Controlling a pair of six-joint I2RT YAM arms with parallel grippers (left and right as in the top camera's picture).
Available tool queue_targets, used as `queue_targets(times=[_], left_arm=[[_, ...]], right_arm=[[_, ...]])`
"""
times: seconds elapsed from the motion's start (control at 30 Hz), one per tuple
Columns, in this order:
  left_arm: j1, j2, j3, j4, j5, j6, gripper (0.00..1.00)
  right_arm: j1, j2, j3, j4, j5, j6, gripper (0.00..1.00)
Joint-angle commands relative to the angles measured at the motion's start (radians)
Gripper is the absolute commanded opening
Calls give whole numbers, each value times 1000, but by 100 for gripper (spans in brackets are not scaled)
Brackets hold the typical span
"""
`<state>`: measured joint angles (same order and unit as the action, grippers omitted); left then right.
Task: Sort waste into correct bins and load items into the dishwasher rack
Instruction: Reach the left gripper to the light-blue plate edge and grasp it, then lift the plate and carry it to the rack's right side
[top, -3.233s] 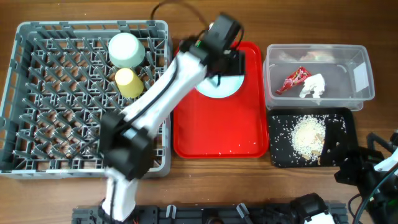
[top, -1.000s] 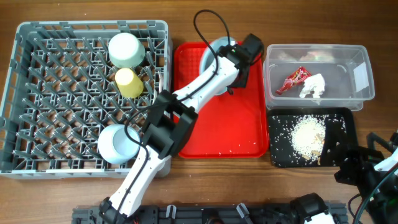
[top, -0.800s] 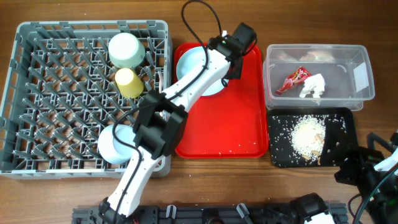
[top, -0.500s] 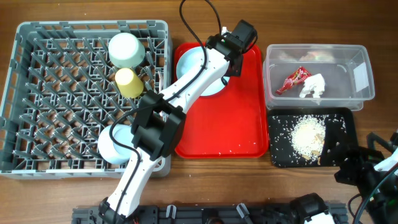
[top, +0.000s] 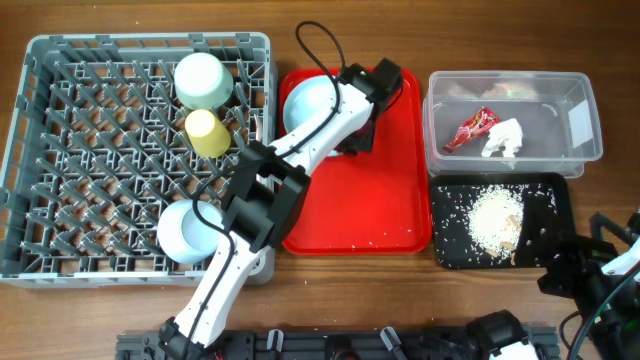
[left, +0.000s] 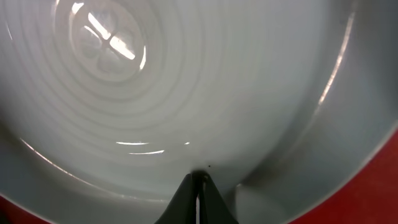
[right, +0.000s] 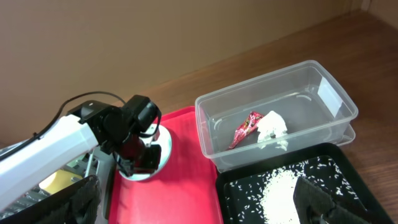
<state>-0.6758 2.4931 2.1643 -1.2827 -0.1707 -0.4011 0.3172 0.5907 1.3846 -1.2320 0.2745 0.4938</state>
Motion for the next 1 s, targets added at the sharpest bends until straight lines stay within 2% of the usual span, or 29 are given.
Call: queue_targets(times=[0.0,0.07,0.23,0.33,0.47,0.97], left_arm=[[-6,6,-7,-79,84,26,4],[-5,-16,-7,-103,142,69,4],[8,-151,8,-74,158,55,4],[2,-239,9,-20,168,44,27],[-45,-264,8,55,176,43,47],[-62,-53,-9,124,102,23,46]], right_arm=[[-5,-4,5,3,17,6,100],[-5,-4,5,3,17,6,100],[-5,-4,5,3,17,6,100],[-5,-4,5,3,17,6,100],[-5,-4,5,3,17,6,100],[-5,-4,5,3,17,6,100]])
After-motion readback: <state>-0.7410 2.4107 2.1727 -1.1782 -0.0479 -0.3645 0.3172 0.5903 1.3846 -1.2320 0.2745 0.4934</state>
